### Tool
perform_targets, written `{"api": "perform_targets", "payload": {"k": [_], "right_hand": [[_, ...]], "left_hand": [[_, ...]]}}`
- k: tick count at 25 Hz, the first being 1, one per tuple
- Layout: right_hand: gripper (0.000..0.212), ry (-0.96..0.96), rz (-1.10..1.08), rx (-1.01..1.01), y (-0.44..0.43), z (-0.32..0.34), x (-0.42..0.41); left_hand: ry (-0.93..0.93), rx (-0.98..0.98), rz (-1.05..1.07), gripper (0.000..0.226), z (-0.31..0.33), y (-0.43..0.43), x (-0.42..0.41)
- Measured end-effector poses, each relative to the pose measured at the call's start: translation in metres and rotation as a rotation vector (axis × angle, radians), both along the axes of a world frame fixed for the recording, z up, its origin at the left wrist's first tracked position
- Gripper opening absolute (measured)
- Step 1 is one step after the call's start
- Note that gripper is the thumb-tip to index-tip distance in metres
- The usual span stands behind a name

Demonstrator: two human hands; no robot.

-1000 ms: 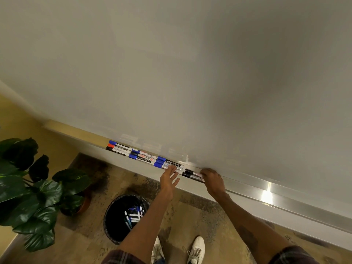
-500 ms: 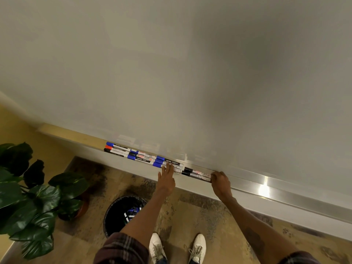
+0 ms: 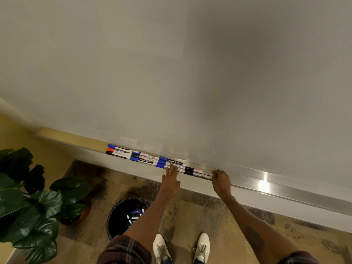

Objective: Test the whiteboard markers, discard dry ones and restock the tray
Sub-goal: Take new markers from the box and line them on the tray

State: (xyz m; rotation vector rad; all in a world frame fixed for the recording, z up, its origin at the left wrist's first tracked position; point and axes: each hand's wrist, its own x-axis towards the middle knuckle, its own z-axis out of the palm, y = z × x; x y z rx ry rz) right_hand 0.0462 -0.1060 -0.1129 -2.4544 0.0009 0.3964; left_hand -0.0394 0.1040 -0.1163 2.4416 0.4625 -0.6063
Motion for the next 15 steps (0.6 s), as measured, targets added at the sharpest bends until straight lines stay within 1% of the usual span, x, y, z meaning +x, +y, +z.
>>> {"api": "perform_targets", "payload": {"k": [4, 11, 15], "right_hand": [[0.029, 0.018, -0.032, -0.005, 0.003, -0.005, 0.000], [0.025, 0.011, -0.039, -0.034, 0.010, 0.002, -0.004], [0.030, -0.075, 0.012, -0.093, 0.020, 0.012, -0.019]], "left_hand": [[-0.009, -0.017, -0.004, 0.072, 0.002, 0.003, -0.002], [-0.004, -0.080, -0.039, 0.071, 0.008, 0.010, -0.006], [0.003, -0.126, -0.078, 0.067, 0.013, 0.016, -0.008]]}}
